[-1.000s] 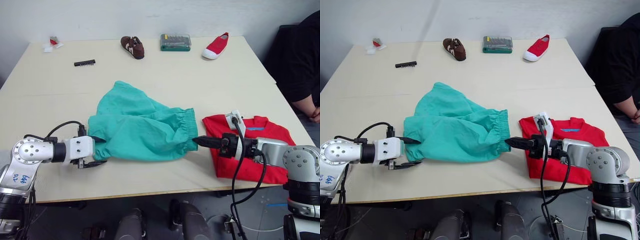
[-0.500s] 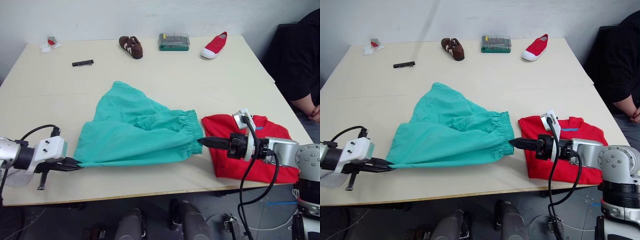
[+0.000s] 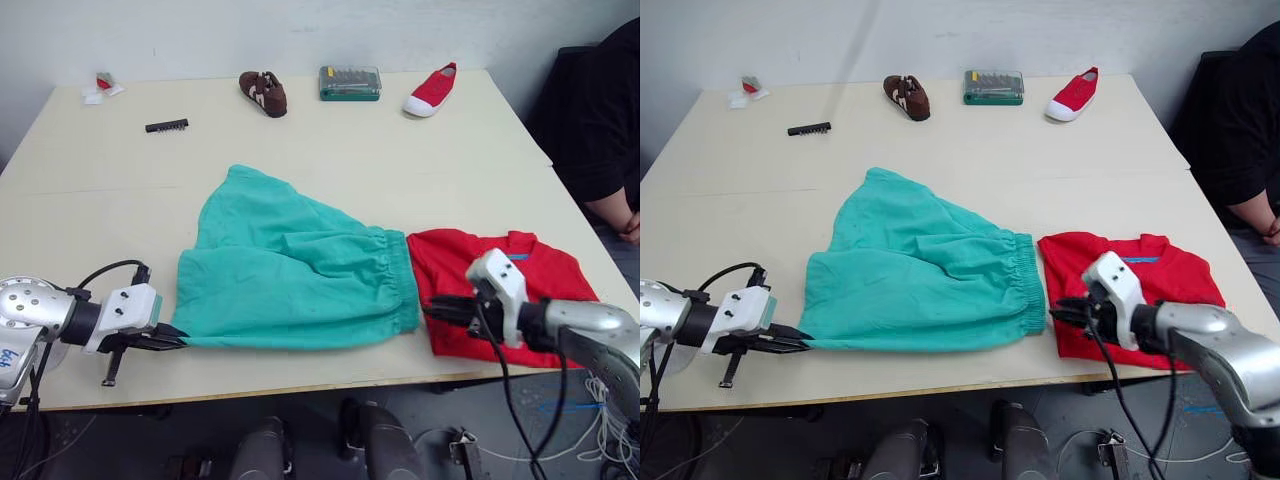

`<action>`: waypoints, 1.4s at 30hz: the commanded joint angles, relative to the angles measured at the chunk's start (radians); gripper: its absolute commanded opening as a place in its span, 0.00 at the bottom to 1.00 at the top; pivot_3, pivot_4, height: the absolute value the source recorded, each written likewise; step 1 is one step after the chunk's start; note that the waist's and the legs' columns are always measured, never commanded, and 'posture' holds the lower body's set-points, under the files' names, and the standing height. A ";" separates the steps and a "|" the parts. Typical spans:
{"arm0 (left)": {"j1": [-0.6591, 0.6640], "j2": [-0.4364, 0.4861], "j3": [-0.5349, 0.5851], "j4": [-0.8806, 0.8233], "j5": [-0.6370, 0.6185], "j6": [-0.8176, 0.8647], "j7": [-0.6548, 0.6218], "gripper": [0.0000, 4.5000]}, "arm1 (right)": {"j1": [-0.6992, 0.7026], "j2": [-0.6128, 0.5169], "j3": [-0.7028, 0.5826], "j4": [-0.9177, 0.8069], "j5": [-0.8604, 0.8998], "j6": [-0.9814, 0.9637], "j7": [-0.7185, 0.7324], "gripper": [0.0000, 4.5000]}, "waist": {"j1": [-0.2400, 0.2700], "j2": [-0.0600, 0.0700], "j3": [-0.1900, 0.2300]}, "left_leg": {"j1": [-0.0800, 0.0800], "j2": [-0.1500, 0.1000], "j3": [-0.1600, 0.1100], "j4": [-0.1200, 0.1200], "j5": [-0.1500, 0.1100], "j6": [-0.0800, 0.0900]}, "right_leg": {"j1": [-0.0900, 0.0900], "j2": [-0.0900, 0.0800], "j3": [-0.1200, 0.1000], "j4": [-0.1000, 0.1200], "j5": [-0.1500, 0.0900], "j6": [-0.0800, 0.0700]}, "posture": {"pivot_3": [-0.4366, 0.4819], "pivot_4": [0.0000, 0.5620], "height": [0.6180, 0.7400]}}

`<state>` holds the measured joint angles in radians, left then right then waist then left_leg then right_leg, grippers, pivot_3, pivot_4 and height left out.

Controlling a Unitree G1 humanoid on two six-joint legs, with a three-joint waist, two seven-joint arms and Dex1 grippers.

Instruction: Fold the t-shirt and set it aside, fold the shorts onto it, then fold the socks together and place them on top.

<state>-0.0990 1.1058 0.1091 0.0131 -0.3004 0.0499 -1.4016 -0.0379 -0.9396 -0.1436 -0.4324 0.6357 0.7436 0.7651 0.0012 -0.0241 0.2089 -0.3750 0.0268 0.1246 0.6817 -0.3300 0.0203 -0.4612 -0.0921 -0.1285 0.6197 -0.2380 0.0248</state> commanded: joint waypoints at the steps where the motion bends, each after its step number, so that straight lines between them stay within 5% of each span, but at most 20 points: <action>1: -0.014 0.003 0.002 0.003 0.006 -0.022 -0.010 0.00 | 0.076 -0.019 -0.105 -0.092 -0.057 -0.111 0.032 0.54 | 0.000 0.000 0.000 | 0.000 0.000 0.000 0.000 0.000 0.000 | 0.000 0.000 0.000 0.000 0.000 0.000 | 0.48 0.27 1.00; 7: -0.023 -0.004 -0.009 0.002 0.006 -0.029 -0.017 0.00 | 0.268 -0.008 -0.097 -0.182 -0.381 -0.604 0.111 0.99 | 0.004 0.000 0.000 | 0.001 0.001 0.000 0.000 0.000 0.000 | 0.001 0.002 0.000 0.000 0.000 0.000 | 0.48 0.27 1.00; 14: -0.042 -0.005 -0.016 0.011 0.008 -0.027 -0.019 0.00 | 0.214 0.063 0.134 -0.040 -0.755 -0.901 -0.012 0.99 | 0.000 -0.002 -0.001 | 0.002 0.002 0.000 0.000 0.000 -0.003 | 0.001 0.005 0.002 0.000 -0.001 0.000 | 0.48 0.27 1.00; 24: -0.019 0.002 0.022 0.011 -0.008 -0.018 -0.015 0.00 | 0.039 0.177 0.270 0.195 -0.949 -1.018 -0.139 0.99 | -0.006 -0.010 -0.006 | 0.007 0.007 0.005 0.000 0.000 -0.007 | 0.001 0.013 0.011 0.002 -0.002 -0.003 | 0.48 0.27 1.00; 27: 0.003 0.003 0.039 -0.002 -0.012 -0.012 -0.010 0.00 | -0.011 0.179 0.289 0.261 -0.991 -1.067 -0.168 0.86 | -0.006 -0.012 -0.007 | 0.008 0.007 0.006 0.000 0.001 -0.007 | 0.001 0.013 0.012 0.002 -0.002 -0.003 | 0.48 0.27 1.00; 32: 0.023 0.002 0.055 -0.019 -0.016 0.001 -0.003 0.00 | -0.019 0.164 0.299 0.287 -0.971 -1.107 -0.149 0.46 | -0.001 -0.013 -0.008 | 0.008 0.007 0.006 0.000 0.001 -0.007 | 0.001 0.013 0.013 0.002 -0.003 -0.004 | 0.48 0.27 1.00; 38: 0.041 0.014 0.063 -0.032 -0.031 0.040 -0.018 0.00 | 0.004 0.108 0.260 0.164 -0.716 -1.042 0.032 0.01 | -0.002 -0.013 -0.008 | 0.008 0.007 0.006 0.000 0.001 -0.007 | 0.001 0.012 0.013 0.003 -0.002 -0.004 | 0.48 0.27 1.00; 42: 0.066 0.066 0.087 -0.049 -0.084 0.137 -0.083 0.00 | 0.040 0.023 0.217 0.029 -0.423 -0.881 0.213 0.01 | -0.004 -0.012 -0.007 | 0.007 0.008 0.005 0.000 0.000 -0.007 | 0.000 0.013 0.012 0.004 -0.003 -0.005 | 0.48 0.27 1.00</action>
<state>-0.0406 1.1382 0.1516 -0.0038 -0.3454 0.1499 -1.4529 -0.0061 -0.8953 0.1108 -0.3344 0.0956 -0.1879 0.9184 -0.0025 -0.0364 0.2017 -0.3677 0.0348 0.1303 0.6821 -0.3302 0.0133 -0.4612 -0.0788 -0.1161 0.6240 -0.2412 0.0198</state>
